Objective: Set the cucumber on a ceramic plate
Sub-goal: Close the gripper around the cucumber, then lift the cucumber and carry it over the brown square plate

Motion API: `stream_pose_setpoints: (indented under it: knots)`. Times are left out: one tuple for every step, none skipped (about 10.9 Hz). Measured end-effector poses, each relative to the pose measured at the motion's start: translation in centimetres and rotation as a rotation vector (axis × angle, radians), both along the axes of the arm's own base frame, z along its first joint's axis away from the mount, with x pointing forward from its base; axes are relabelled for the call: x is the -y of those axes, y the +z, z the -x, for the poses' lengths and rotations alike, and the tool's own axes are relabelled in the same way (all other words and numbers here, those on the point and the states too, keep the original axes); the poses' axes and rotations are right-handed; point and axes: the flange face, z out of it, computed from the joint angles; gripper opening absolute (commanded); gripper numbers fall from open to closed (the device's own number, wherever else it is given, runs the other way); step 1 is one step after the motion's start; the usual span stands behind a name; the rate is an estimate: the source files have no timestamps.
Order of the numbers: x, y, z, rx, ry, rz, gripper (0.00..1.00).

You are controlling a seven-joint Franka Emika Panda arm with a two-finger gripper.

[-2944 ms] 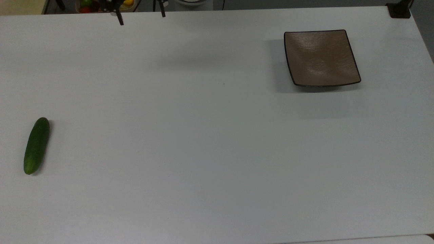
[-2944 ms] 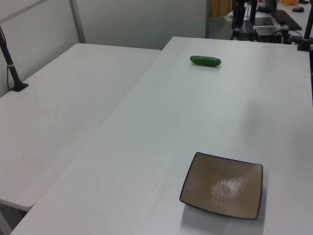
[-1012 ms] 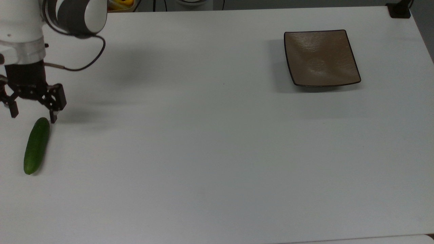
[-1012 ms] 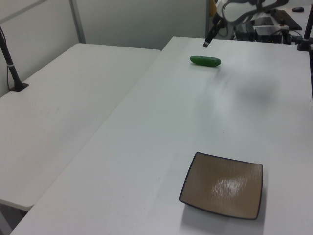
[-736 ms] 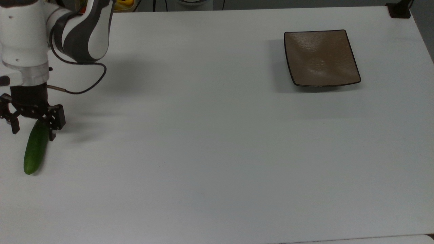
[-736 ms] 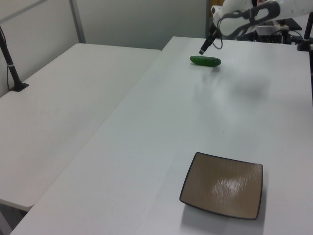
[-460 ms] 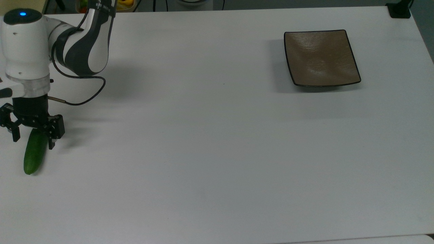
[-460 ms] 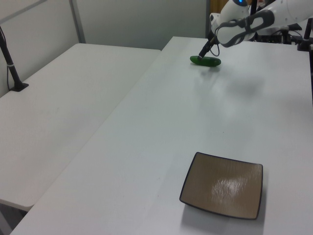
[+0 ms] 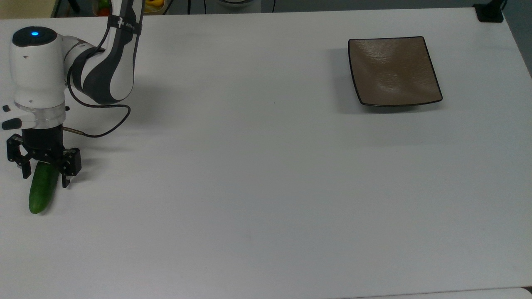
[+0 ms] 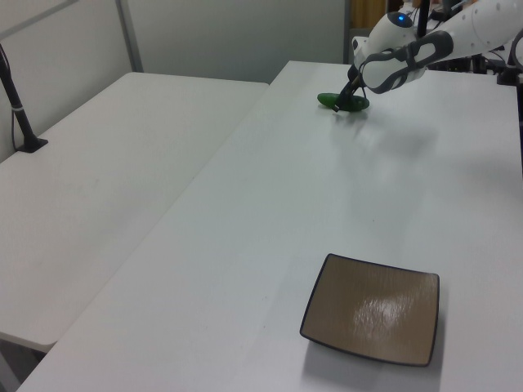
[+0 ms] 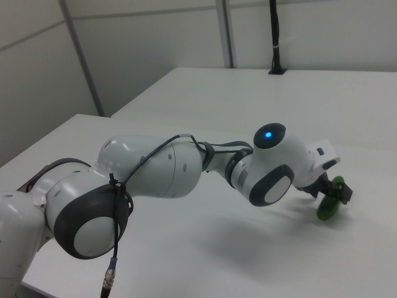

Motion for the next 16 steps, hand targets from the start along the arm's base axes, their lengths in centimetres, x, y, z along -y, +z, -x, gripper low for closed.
stream_pose_setpoints:
  knots:
    - [0.0,0.0,0.0,0.000,-0.001,-0.001,0.08]
    - [0.0,0.0,0.0,0.001,-0.003,-0.002,0.00]
    - [0.0,0.0,0.0,0.001,-0.006,-0.004,0.00]
    - [0.0,0.0,0.0,0.003,-0.009,-0.006,0.00]
    - [0.0,0.0,0.0,0.003,-0.010,-0.006,0.00]
    - [0.0,0.0,0.0,0.003,-0.010,-0.006,0.00]
    - [0.0,0.1,0.0,0.004,-0.011,-0.006,0.00]
    - [0.0,0.7,0.0,0.012,-0.011,-0.004,0.00]
    - [0.0,1.7,-0.1,0.024,-0.011,0.000,0.00]
    - [-0.2,3.2,-0.1,0.041,-0.010,0.005,0.00]
    - [-0.5,4.9,-0.1,0.058,-0.007,0.009,0.00]
    - [-1.1,7.1,0.1,0.062,0.000,0.003,0.00]
    - [-2.2,9.5,0.2,0.039,0.015,-0.016,0.00]
    - [-4.2,13.1,0.4,0.008,0.037,-0.047,0.00]
    - [-6.8,17.1,0.9,-0.024,0.063,-0.079,0.00]
    - [-9.7,21.2,1.9,-0.062,0.094,-0.109,0.00]
